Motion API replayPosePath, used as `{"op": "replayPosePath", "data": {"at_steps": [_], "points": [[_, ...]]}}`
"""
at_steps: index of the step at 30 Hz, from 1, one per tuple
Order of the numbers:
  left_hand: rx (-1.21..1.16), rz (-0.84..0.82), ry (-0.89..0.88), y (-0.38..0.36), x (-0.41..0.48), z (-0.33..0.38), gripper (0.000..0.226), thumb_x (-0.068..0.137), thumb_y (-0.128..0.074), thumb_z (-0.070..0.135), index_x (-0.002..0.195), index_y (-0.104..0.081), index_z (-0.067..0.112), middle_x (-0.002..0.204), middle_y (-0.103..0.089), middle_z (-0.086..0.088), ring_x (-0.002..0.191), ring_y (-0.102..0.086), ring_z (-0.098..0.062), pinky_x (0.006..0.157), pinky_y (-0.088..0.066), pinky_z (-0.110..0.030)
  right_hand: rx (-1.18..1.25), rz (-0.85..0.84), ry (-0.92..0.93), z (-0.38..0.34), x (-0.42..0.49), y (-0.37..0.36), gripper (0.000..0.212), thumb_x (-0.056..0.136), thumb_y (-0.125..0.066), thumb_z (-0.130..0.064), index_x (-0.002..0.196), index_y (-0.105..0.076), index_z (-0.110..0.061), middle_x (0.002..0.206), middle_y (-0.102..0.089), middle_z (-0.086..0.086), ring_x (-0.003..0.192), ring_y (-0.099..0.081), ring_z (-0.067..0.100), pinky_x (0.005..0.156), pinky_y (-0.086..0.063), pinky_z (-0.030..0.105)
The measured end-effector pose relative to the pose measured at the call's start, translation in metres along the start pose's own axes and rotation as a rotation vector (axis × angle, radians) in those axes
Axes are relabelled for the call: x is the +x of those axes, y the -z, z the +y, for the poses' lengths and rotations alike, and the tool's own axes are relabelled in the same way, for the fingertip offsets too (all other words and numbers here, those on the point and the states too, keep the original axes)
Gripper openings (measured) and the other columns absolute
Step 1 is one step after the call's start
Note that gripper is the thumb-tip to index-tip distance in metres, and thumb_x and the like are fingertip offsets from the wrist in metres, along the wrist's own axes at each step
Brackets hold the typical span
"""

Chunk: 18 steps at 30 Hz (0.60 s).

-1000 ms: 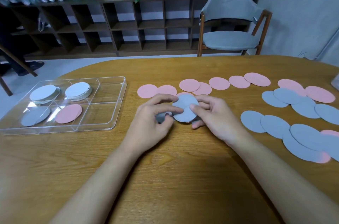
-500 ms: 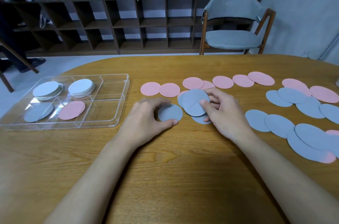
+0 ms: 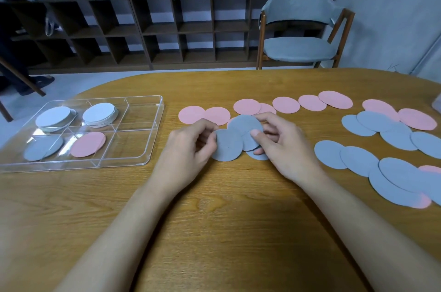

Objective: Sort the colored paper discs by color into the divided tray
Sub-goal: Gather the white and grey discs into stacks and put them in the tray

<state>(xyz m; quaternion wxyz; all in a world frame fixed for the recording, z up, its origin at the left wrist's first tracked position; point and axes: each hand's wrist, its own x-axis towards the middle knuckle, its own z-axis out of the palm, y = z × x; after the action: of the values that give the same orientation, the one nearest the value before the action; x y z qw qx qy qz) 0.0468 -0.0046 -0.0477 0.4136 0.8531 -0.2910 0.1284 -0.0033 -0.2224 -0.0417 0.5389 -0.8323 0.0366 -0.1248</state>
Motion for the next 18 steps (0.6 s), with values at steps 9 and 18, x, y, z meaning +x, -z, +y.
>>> {"op": "replayPosePath", "data": {"at_steps": [9,18], "points": [[-0.199,0.07,0.164,-0.01,-0.001,0.005,0.023,0.087,-0.079,0.003,0.104,-0.07,0.015,0.104,-0.073,0.009,0.086,-0.073,-0.003,0.073,-0.061,-0.018,-0.091,-0.146,0.078,-0.005,-0.006,-0.006,0.035,0.108,-0.046,-0.012,0.126,-0.069,-0.032,0.121,-0.067,-0.022,0.078,-0.077,0.011,0.077,-0.056,0.021],[-0.154,0.088,0.136,-0.016,-0.002,0.006,0.029,0.085,-0.083,0.01,0.112,-0.075,0.016,0.091,-0.076,0.007,0.08,-0.072,0.0,0.072,-0.053,-0.007,-0.254,-0.161,0.152,-0.004,-0.01,-0.011,0.032,0.105,-0.055,-0.025,0.136,-0.062,-0.027,0.103,-0.074,-0.003,0.083,-0.072,0.008,0.085,-0.057,0.033]]}}
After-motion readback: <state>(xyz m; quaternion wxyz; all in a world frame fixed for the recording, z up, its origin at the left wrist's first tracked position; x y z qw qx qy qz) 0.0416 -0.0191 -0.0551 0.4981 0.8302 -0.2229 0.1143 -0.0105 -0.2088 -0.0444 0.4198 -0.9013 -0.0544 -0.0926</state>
